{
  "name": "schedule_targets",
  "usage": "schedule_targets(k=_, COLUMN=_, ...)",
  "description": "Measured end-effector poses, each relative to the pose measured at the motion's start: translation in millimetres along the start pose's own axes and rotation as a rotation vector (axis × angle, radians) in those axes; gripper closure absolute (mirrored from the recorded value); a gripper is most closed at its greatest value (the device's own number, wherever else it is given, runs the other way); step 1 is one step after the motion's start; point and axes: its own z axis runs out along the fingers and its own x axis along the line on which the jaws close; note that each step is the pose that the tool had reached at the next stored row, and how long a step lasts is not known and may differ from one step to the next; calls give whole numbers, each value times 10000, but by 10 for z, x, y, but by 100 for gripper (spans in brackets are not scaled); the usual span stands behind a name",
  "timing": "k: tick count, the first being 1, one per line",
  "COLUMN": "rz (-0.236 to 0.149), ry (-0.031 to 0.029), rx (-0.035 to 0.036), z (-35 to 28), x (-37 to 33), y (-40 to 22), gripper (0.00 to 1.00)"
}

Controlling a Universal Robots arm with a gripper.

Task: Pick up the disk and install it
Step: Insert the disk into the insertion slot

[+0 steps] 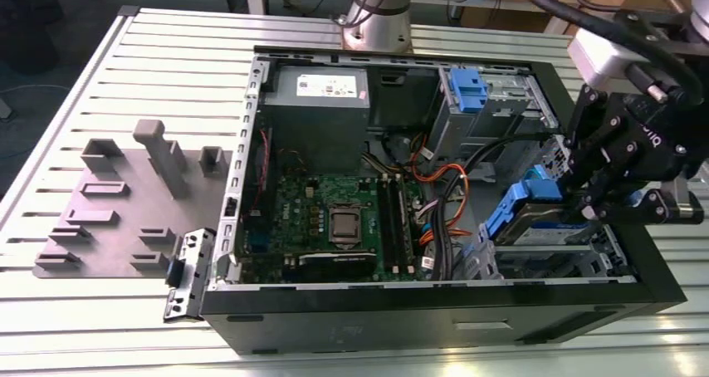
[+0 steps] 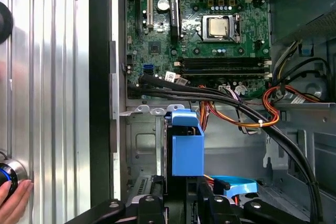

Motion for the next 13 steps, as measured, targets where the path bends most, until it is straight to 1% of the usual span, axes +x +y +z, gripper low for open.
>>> schedule_targets(k=13, rz=0, ry=-1, rx=0, z=235, x=20, y=-9, gripper=65)
